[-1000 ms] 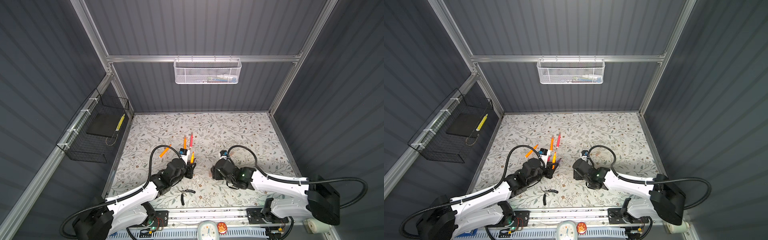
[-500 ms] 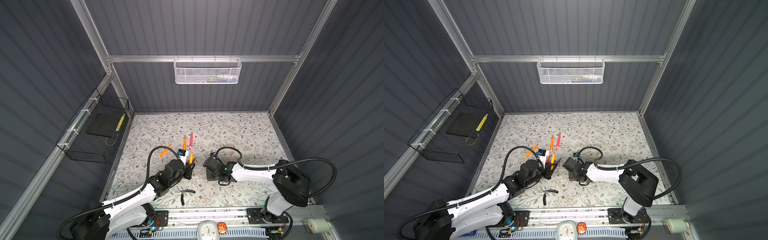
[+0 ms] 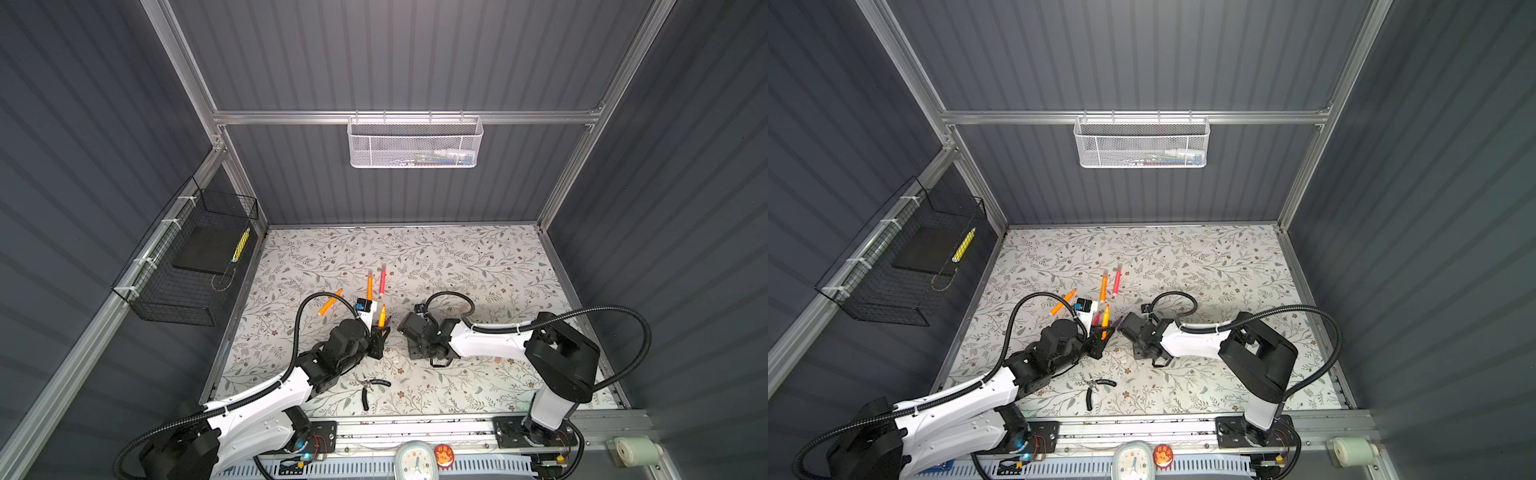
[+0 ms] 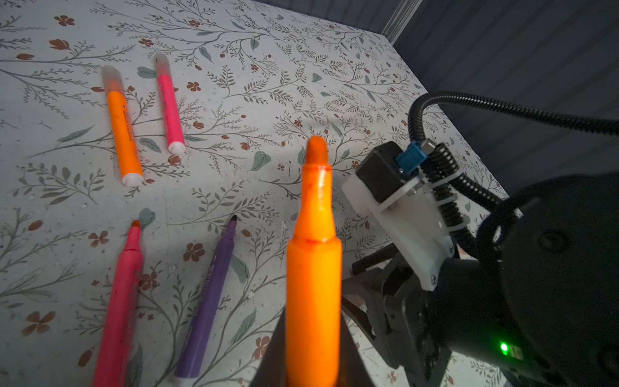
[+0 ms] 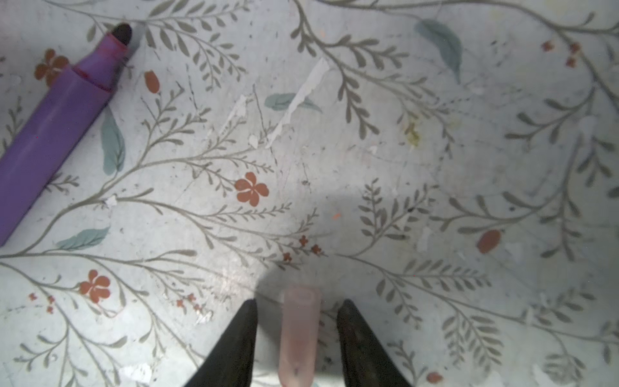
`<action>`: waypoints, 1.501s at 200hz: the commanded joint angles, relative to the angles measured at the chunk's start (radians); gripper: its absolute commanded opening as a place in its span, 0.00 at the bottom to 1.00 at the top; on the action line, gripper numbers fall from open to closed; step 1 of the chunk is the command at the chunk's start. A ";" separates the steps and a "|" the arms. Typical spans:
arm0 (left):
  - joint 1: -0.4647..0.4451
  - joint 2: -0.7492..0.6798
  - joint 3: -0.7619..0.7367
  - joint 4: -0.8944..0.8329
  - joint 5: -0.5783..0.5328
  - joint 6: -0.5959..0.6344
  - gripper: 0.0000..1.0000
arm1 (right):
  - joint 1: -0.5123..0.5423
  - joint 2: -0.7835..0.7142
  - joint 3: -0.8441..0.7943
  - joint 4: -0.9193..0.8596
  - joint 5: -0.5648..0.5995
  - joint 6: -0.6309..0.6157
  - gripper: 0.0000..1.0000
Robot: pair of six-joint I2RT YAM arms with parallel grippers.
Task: Insert the pens into the pen caps
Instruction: 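Lower the right gripper onto a pink cap on the table and close it, then lift the pink cap and carry it over the orange marker tip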
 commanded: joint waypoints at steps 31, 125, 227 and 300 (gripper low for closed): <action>0.000 -0.015 -0.010 0.002 0.001 0.001 0.00 | -0.002 0.009 -0.038 -0.012 -0.012 0.013 0.26; 0.000 -0.021 -0.013 0.008 0.017 0.005 0.00 | -0.023 -0.199 -0.146 0.085 0.037 0.061 0.13; -0.019 0.088 -0.005 0.179 0.233 0.021 0.00 | -0.123 -0.734 -0.417 0.504 0.022 0.038 0.01; -0.088 0.185 0.017 0.299 0.310 0.049 0.00 | -0.122 -0.726 -0.387 0.762 -0.058 -0.011 0.00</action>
